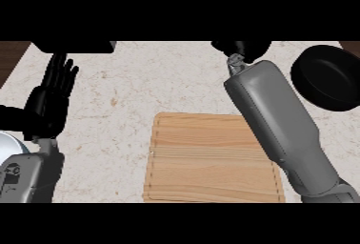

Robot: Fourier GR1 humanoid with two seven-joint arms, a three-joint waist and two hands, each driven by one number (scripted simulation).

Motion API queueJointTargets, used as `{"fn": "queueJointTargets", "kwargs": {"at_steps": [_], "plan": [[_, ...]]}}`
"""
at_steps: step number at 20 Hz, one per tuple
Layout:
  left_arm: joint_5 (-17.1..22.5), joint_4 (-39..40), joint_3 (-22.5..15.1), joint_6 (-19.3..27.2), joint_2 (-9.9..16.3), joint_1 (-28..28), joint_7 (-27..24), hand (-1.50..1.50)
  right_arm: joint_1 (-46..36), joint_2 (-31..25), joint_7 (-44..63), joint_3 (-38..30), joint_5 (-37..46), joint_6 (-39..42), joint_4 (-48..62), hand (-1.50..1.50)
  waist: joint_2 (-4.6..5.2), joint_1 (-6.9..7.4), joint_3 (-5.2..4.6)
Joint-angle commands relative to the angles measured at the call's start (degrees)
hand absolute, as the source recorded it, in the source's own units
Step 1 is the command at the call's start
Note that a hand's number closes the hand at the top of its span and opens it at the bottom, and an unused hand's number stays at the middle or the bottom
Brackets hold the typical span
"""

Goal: Pick the can from the cutting board and place it in the pot

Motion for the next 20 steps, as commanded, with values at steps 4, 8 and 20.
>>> {"fn": "queueJointTargets", "kwargs": {"at_steps": [4,8,20], "plan": [[-0.53,-3.87,-0.76,0.59,-1.12,2.90,0.21,0.00,1.39,-7.99,1.95,-5.98,0.40,4.86,-8.36,1.50,-0.17,-0.43,0.04],[0.51,1.35,1.92,-0.95,0.87,0.01,-0.71,0.00,8.41,-14.62,-4.46,-10.59,-4.85,7.09,-10.63,1.50,-0.01,-1.24,0.04],[-1.66,0.30,0.55,-0.29,-1.08,1.60,-2.43,0.00,19.94,-26.75,-24.07,-24.45,-16.61,0.39,-6.37,1.50,0.19,-0.40,0.05]]}}
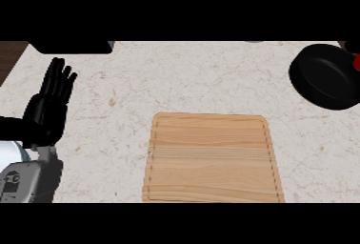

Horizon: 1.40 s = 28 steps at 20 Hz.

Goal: Pick the can from the cutting board and place it in the pot

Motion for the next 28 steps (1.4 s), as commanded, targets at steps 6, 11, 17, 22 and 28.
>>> {"fn": "queueJointTargets", "kwargs": {"at_steps": [6,11,17,22,28], "plan": [[0.46,1.08,1.19,-0.17,0.76,-4.40,2.59,0.00,-1.13,-4.79,-16.62,-6.50,-4.54,-11.28,20.53,1.50,0.32,0.92,0.01],[-1.85,3.16,-1.57,1.32,-3.36,-3.15,-1.65,0.00,-1.60,-7.70,-23.86,-9.40,-7.00,-14.12,30.36,1.50,0.42,0.89,0.02],[-0.83,0.76,-0.25,0.48,-0.95,-3.85,2.19,0.00,-3.79,-6.36,-23.93,-13.90,-12.25,-9.56,41.16,1.50,0.61,1.55,0.10],[-0.89,1.79,-0.70,-0.34,-1.44,-4.19,0.57,0.00,-8.74,-7.40,-32.05,-14.87,-15.10,-4.90,48.60,-1.50,0.83,2.27,0.12],[-1.46,-0.99,-1.40,0.83,-2.34,-1.91,2.49,0.00,-9.18,-5.66,-41.58,-17.58,-19.56,-9.61,46.81,-1.50,0.31,1.52,0.07]]}}
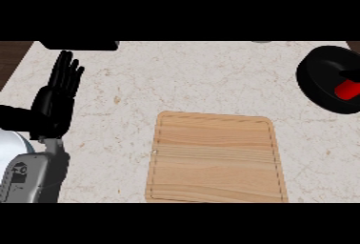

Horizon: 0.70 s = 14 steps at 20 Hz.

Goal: Pick the can from the cutting board and place it in the pot

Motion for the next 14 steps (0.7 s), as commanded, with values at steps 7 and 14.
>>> {"fn": "queueJointTargets", "kwargs": {"at_steps": [7,14], "plan": [[-0.52,-0.61,-0.14,-0.37,-0.06,2.18,-0.78,0.00,-3.34,-0.91,-5.23,-11.64,-13.98,-1.56,-0.85,-1.50,-0.37,-0.98,-0.07],[-0.42,-2.18,0.44,0.49,-0.36,2.41,0.05,0.00,1.76,-5.56,-13.08,-18.45,-23.02,1.43,-1.44,-1.50,-0.35,-1.18,-0.05]]}}
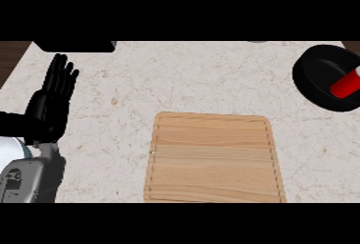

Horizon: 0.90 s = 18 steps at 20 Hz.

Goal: Pick the can from the cutting board and place it in the pot

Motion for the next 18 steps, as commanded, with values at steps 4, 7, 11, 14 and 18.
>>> {"fn": "queueJointTargets", "kwargs": {"at_steps": [4,7,11,14,18], "plan": [[1.34,1.45,1.98,-0.74,1.60,-4.00,1.93,0.00,4.28,-2.88,-6.87,-6.07,-8.85,1.89,-0.52,-1.50,-0.04,-0.45,-0.02],[-0.21,-2.00,0.24,0.61,0.57,-1.69,3.18,0.00,7.11,-8.08,-7.96,-8.02,-11.35,5.78,1.19,-1.50,-0.13,-0.15,0.00],[0.07,-1.52,0.43,-0.77,0.27,0.78,0.60,0.00,11.57,-10.50,-12.17,-8.53,-13.51,7.64,3.31,-1.50,0.01,-0.03,0.01],[0.47,0.66,0.98,-1.16,0.14,-0.06,-0.15,0.00,15.18,-11.06,-14.57,-9.95,-16.25,9.30,3.46,-1.50,-0.05,-0.36,-0.02],[0.01,0.64,0.53,-1.86,0.17,0.90,-1.35,0.00,16.68,-16.90,-16.14,-10.86,-17.65,13.77,7.48,-1.50,0.09,0.14,0.05]]}}
